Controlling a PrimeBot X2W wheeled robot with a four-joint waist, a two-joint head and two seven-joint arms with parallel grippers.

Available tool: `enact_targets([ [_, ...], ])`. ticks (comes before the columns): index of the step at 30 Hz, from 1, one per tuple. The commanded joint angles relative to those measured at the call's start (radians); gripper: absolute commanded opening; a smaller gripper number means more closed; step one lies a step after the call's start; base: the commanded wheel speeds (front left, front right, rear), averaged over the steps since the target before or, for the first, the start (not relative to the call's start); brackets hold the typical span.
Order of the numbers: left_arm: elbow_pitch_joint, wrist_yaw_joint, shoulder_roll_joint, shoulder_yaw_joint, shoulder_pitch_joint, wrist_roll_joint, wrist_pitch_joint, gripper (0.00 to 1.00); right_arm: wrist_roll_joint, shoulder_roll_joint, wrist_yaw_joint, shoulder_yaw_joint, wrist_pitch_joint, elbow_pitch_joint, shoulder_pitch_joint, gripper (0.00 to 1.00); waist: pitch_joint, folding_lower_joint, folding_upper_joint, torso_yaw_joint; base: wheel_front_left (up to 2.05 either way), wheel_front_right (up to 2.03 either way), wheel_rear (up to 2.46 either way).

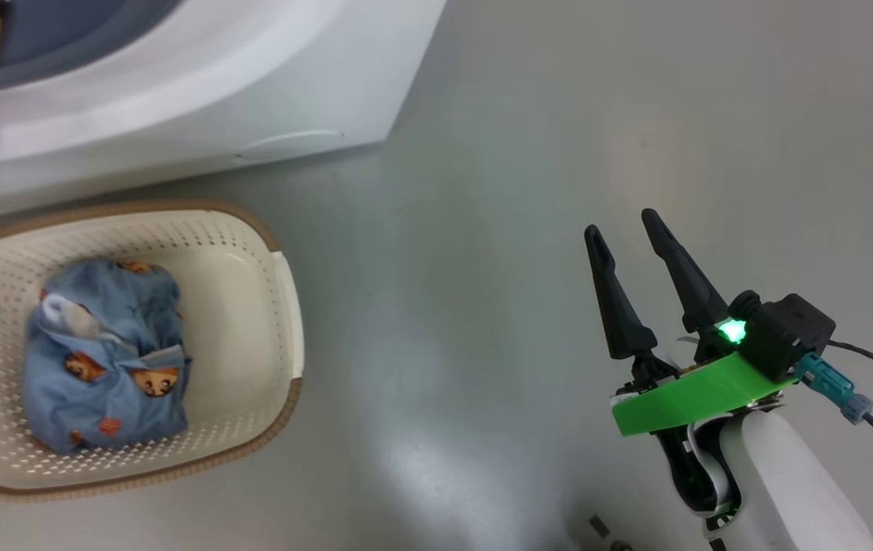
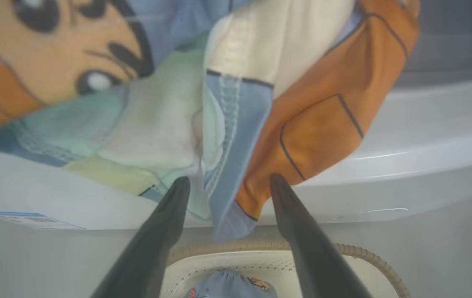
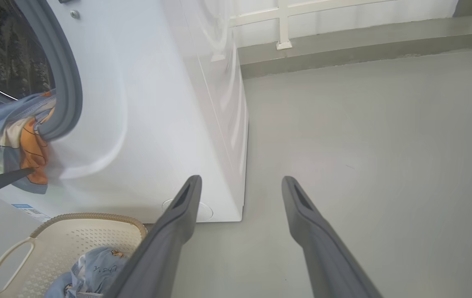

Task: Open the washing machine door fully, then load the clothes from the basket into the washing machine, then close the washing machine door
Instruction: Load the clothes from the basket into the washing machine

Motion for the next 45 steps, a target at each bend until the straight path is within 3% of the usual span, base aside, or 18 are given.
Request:
enact_targets([
  [1, -0.003, 0.001, 0.06, 0.016, -0.027, -0.009, -0.004, 1.0, 0.007, 0.003, 0.008, 0.025, -0.008, -0.028, -0.004, 1.0, 0.036, 0.0, -0.0001, -0.024, 0.0, 0.0, 0.0],
  [14, 0.057, 0.001, 0.09, -0.007, -0.136, -0.056, -0.056, 1.0, 0.017, 0.003, 0.008, 0.035, -0.008, -0.039, -0.003, 1.0, 0.065, 0.0, -0.0001, -0.031, 0.0, 0.0, 0.0],
  [15, 0.056, 0.001, 0.087, -0.01, -0.134, -0.056, -0.057, 0.78, 0.018, 0.003, 0.008, 0.035, -0.008, -0.037, -0.004, 1.0, 0.064, 0.0, -0.0001, -0.03, 0.0, 0.0, 0.0],
  [16, 0.055, 0.001, 0.085, -0.013, -0.132, -0.057, -0.058, 0.49, 0.018, 0.003, 0.008, 0.036, -0.008, -0.034, -0.005, 1.0, 0.061, 0.0, -0.0001, -0.028, 0.0, 0.0, 0.0],
  [18, 0.048, 0.001, 0.084, -0.016, -0.128, -0.059, -0.058, 0.0, 0.019, 0.003, 0.008, 0.039, -0.008, -0.031, -0.008, 1.0, 0.056, 0.0, -0.0001, -0.024, 0.0, 0.0, 0.0],
  [31, -0.053, 0.001, 0.055, -0.039, -0.041, -0.065, -0.059, 0.0, 0.022, 0.003, 0.008, 0.044, -0.008, 0.008, -0.021, 1.0, -0.018, 0.0, -0.0001, 0.016, 0.0, 0.0, 0.0],
  [45, -0.304, 0.001, 0.088, -0.051, -0.042, -0.036, -0.059, 0.0, 0.06, 0.003, 0.008, 0.06, -0.008, 0.036, -0.024, 1.0, -0.06, 0.0, -0.0001, 0.03, 0.0, 0.0, 0.0],
])
